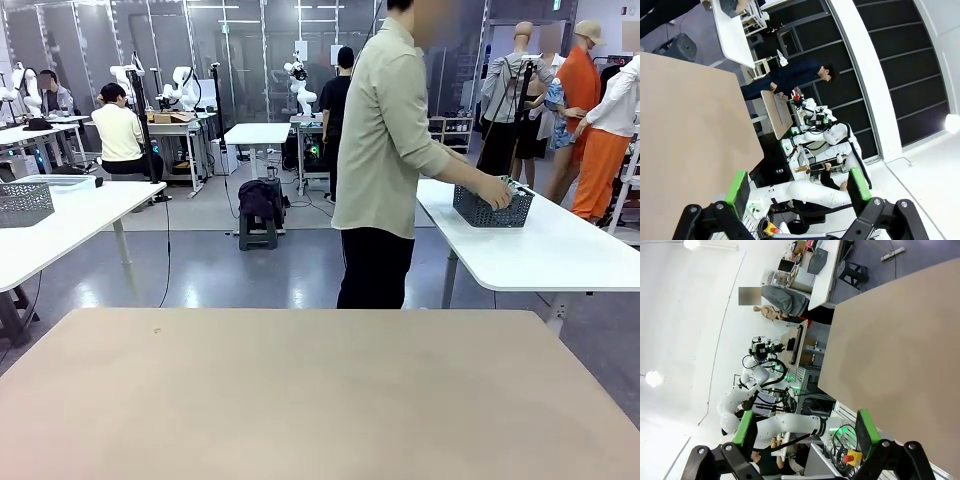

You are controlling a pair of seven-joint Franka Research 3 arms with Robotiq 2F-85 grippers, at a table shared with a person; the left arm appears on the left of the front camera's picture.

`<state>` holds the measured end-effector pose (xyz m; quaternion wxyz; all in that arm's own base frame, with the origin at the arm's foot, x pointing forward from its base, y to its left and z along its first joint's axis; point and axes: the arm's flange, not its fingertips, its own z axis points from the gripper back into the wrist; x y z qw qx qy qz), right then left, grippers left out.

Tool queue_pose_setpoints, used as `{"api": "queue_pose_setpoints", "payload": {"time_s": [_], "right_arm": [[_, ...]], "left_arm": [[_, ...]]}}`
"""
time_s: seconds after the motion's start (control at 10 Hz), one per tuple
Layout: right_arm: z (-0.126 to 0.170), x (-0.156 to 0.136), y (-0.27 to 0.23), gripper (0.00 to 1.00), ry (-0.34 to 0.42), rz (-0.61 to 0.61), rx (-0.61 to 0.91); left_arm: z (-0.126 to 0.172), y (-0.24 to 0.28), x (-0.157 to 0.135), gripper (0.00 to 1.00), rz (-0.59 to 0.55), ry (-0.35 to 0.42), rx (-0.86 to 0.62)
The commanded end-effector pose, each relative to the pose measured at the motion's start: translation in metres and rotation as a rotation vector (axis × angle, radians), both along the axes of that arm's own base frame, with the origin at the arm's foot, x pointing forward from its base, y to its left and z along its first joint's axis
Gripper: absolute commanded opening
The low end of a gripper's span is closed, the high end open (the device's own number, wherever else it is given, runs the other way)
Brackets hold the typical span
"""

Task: Fold the towels and place them in the basket.
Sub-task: When a person lays out a Towel with hook on the table, fold it in half twice.

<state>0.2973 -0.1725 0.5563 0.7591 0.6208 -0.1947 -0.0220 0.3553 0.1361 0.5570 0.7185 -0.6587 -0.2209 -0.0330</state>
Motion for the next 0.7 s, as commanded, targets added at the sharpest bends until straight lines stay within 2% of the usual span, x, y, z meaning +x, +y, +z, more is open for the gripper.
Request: {"api": "queue_pose_setpoints", "payload": {"time_s": [0.0, 0.4, 0.6], "right_arm": [[0.0050, -0.0004, -0.0043, 1.00, 0.045, 0.020, -0.001], [0.0030, 0.0001, -0.0043, 1.00, 0.079, 0.060, -0.018], [0.0036, -0.0007, -0.0047, 1.00, 0.088, 0.064, -0.017]], "left_arm": [[0.0051, 0.0063, 0.0025, 1.00, -0.049, 0.029, 0.014], [-0.0003, 0.0072, 0.0030, 1.00, -0.103, 0.111, -0.004], [-0.0001, 0.0070, 0.0034, 1.00, -0.114, 0.115, -0.005]]}}
